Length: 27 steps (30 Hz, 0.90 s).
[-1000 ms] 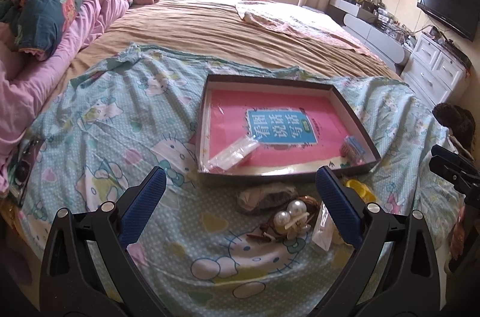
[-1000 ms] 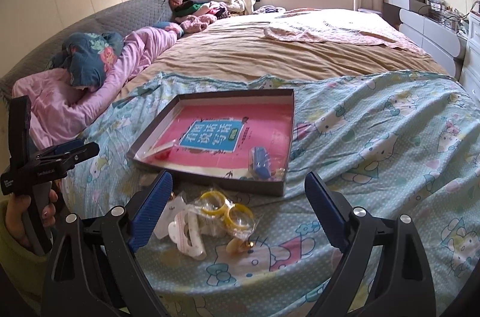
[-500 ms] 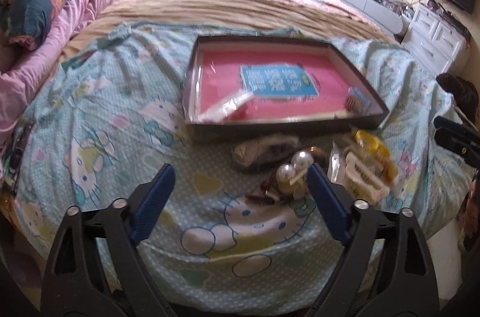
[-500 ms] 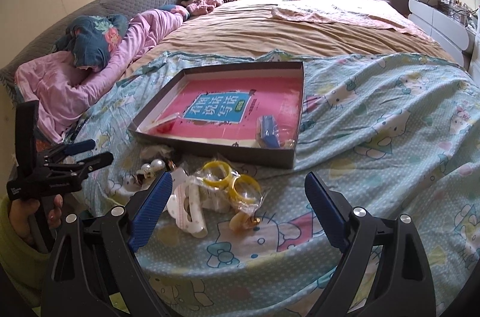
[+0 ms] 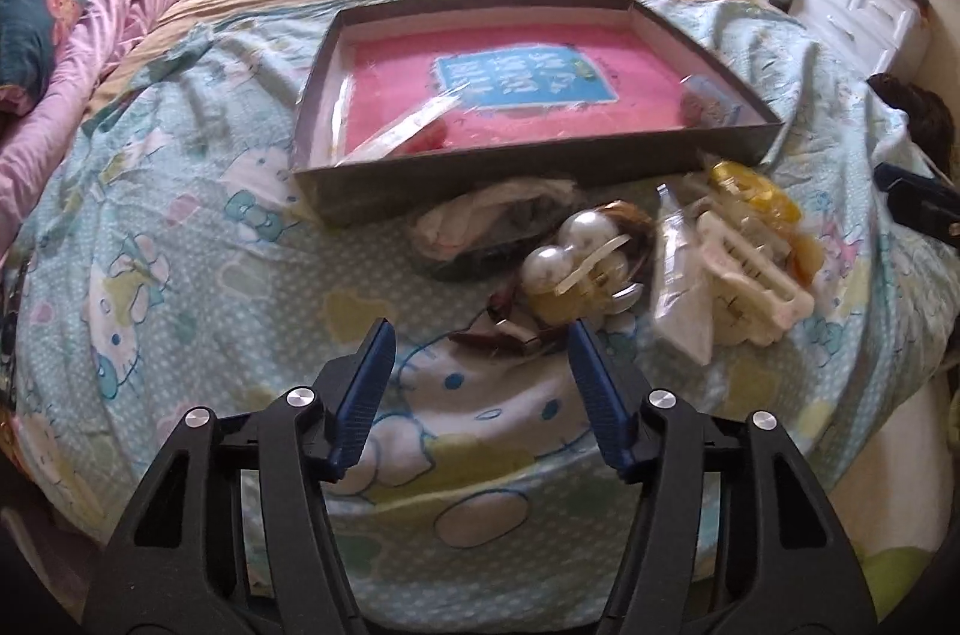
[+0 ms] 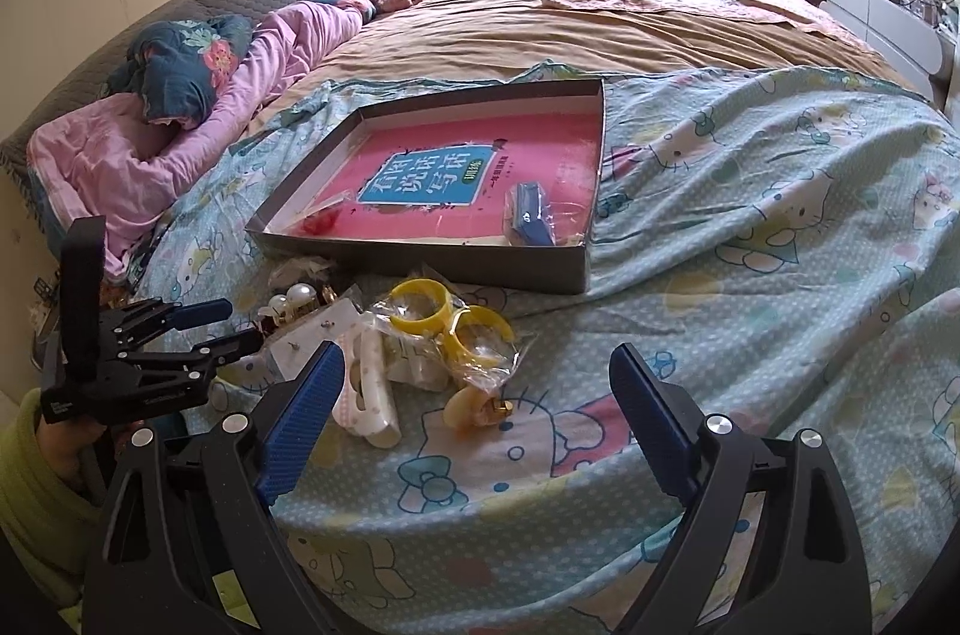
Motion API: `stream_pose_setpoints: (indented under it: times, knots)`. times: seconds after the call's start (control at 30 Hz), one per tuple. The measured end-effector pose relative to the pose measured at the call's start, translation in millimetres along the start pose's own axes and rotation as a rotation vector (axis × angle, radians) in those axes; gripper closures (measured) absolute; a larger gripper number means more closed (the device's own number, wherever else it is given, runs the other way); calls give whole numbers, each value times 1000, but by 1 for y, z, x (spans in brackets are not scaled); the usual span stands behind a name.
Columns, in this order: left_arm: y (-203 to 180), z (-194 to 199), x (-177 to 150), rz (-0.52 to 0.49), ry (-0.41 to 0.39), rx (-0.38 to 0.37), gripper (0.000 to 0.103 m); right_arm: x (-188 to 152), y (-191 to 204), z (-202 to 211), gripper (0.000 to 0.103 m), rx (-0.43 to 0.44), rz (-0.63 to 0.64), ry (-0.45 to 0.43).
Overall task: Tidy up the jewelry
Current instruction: 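Move the left tool to the pearl hair clip and grasp it, then grasp the yellow bangle bag with the right tool while the left lifts the pearl clip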
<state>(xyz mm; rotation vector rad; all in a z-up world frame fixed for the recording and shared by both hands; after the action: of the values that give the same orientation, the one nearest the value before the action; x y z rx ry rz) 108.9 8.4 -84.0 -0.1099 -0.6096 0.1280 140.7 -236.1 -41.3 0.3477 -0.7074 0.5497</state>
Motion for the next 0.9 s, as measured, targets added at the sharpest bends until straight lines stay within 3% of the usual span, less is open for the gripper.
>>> stream_pose_setpoints:
  times: [0.13, 0.37, 0.9]
  knots:
    - [-12, 3, 5, -1, -10, -64, 61, 0, -6, -2, 14, -2, -10, -1]
    - [-29, -10, 14, 5, 5, -100, 73, -1, -12, -15, 14, 1, -21, 13]
    - [-28, -23, 22, 51, 9, -142, 75, -3, -11, -62, 14, 68, 12, 100]
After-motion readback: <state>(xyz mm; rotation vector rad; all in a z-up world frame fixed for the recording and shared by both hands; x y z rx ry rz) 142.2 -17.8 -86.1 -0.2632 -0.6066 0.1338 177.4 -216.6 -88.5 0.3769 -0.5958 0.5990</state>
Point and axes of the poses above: each gripper's, at about its wrist camera, not at the fingertips, and z roughly against the way its jaws point, y to its left, x to its top, the point moved 5 cm from there along -z, roughly the way its jaws point, and after that the axes turned 12 degrees about z, right-handed, at the moved point
